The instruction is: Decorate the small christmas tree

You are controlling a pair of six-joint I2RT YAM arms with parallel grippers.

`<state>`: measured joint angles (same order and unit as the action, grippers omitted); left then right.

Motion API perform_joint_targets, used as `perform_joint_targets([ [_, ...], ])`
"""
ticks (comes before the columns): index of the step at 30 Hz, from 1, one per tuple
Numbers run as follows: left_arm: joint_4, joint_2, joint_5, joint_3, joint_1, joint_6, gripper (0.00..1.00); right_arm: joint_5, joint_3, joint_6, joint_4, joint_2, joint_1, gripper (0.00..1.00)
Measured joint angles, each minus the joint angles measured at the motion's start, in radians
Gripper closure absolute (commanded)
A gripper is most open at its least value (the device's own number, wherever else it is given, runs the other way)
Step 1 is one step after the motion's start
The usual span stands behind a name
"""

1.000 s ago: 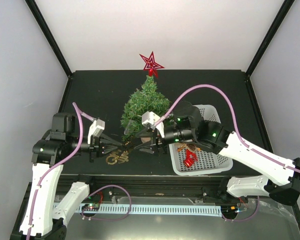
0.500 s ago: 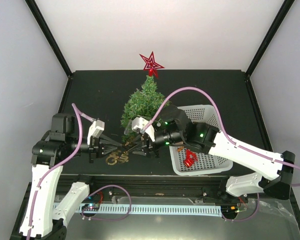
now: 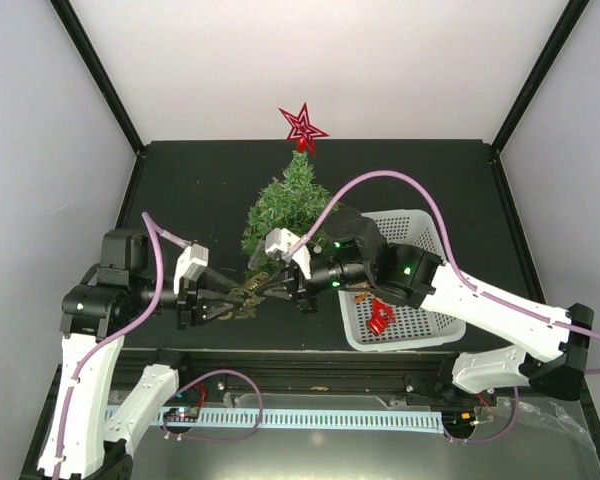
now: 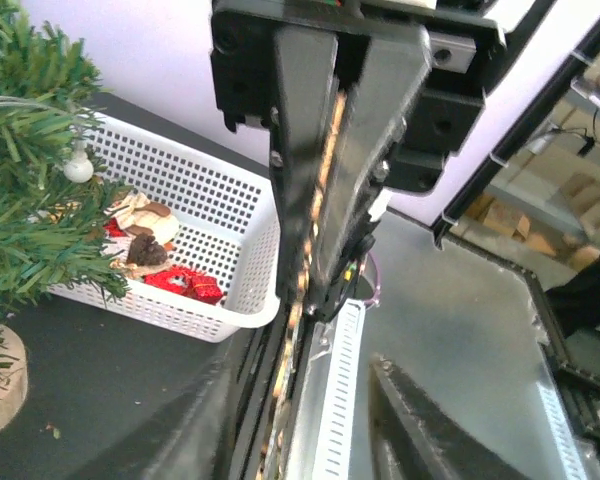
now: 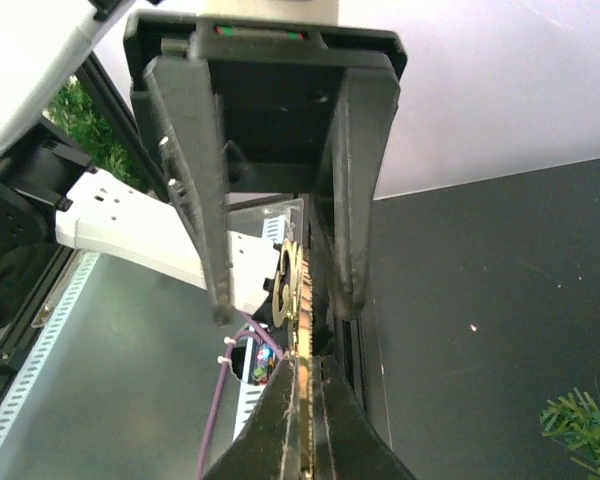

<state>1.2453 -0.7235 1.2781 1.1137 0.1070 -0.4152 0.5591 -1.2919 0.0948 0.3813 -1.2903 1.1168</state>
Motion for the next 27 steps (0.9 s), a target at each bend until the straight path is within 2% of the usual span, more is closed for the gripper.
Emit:
perform_joint_targets([
  [2,0.016,0.002,-0.008,0.010,0.005,-0.020,0.13,-0.006,0.000,0.012,-0.004,0.013,0.000,0.99],
  [3,0.024,0.002,-0.011,0.017,0.007,-0.026,0.03,-0.010,0.001,0.018,-0.007,0.022,0.000,0.99],
  [4,0.029,0.002,-0.016,0.027,0.011,-0.032,0.01,-0.014,0.002,0.024,-0.011,0.032,0.000,0.99],
  [10,0.045,0.007,-0.053,0.143,0.016,-0.054,0.01,-0.050,0.023,0.074,-0.023,0.100,0.000,0.99],
  [17,-0.098,0.120,-0.293,0.190,0.018,-0.051,0.01,-0.084,0.032,0.179,-0.022,0.142,0.000,0.99],
  [24,-0.365,0.345,-0.569,0.024,0.018,-0.206,0.01,-0.086,0.087,0.387,-0.066,0.147,0.000,0.99],
  [27,-0.435,0.404,-0.634,-0.038,0.016,-0.293,0.01,-0.086,0.115,0.477,-0.092,0.147,0.000,0.99],
])
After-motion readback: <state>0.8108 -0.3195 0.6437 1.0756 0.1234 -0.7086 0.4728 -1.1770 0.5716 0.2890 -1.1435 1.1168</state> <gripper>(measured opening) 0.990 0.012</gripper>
